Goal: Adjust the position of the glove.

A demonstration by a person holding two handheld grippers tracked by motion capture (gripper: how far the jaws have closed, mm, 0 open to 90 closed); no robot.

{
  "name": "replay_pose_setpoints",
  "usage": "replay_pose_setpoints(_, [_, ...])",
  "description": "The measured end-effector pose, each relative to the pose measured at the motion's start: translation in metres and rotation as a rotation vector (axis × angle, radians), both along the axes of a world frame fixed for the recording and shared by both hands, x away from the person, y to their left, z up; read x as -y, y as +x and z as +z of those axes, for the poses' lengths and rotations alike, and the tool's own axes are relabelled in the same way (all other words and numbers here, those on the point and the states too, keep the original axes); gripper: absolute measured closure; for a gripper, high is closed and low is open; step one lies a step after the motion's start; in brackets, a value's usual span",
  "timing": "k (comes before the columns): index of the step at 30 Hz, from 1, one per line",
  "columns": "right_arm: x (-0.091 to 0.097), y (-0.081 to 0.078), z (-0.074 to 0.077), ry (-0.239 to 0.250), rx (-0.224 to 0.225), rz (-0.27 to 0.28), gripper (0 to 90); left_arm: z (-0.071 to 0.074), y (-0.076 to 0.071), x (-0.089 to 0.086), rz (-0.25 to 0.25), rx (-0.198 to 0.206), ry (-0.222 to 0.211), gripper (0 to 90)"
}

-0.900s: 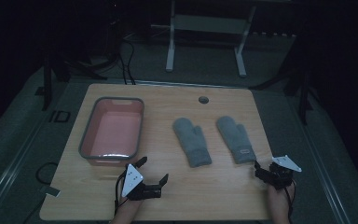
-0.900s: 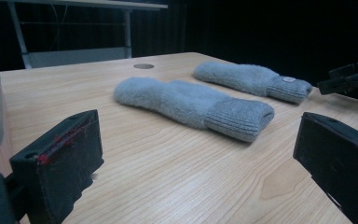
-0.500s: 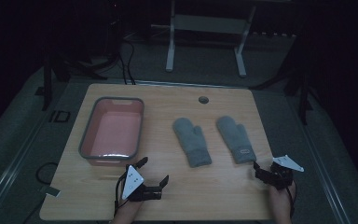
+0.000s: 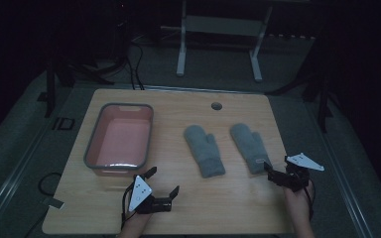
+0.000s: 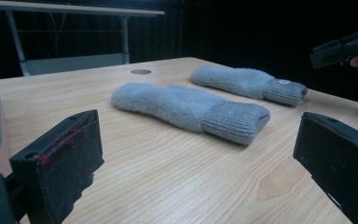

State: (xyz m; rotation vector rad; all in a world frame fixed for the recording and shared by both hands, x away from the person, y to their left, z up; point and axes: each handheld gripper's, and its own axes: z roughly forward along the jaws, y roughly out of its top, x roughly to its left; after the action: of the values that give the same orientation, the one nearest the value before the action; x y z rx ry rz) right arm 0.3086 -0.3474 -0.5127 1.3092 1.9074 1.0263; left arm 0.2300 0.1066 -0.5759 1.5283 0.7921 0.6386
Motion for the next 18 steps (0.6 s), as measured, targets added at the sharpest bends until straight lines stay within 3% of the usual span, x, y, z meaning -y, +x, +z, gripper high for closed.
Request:
replay_pose_setpoints(4, [-0.01,0.006,0.009,-0.002,-0.012,0.028,14.5,0.0,0.0,-0.001,0.0,0.0,-0.007,1.7])
replay_pose_setpoints(7, [-0.021,0.012,0.016,-0.017,-0.042,0.082,12.2,0.0,0.0,-0.001,0.0,0.002,-0.005,1.7])
replay_pose_setpoints(10, [-0.033,0.018,0.023,0.033,-0.041,0.133,12.2,0.0,-0.001,0.001,-0.001,0.012,0.009,1.7])
replay_pose_setpoints(18, [-0.073,0.033,0.036,-0.005,-0.028,0.189,12.6,0.0,-0.001,0.001,-0.003,0.016,0.012,1.7])
